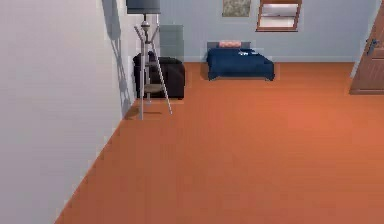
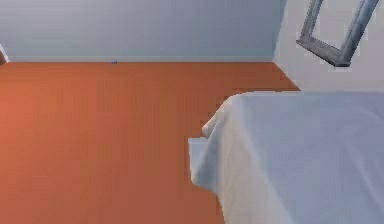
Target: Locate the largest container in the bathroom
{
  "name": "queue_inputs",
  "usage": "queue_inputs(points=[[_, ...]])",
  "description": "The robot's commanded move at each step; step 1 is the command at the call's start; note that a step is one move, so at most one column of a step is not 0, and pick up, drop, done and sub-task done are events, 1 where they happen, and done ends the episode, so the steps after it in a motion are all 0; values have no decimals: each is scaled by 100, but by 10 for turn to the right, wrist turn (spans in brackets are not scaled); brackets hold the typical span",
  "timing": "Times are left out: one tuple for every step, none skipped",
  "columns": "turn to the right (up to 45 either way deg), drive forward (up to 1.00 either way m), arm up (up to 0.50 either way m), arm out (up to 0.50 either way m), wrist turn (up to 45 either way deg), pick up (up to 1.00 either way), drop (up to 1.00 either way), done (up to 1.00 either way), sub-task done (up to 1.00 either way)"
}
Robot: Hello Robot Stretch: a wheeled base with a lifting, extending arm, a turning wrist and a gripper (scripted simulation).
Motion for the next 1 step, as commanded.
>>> queue_inputs(points=[[0,30,0,0,0,0,0,0,0]])
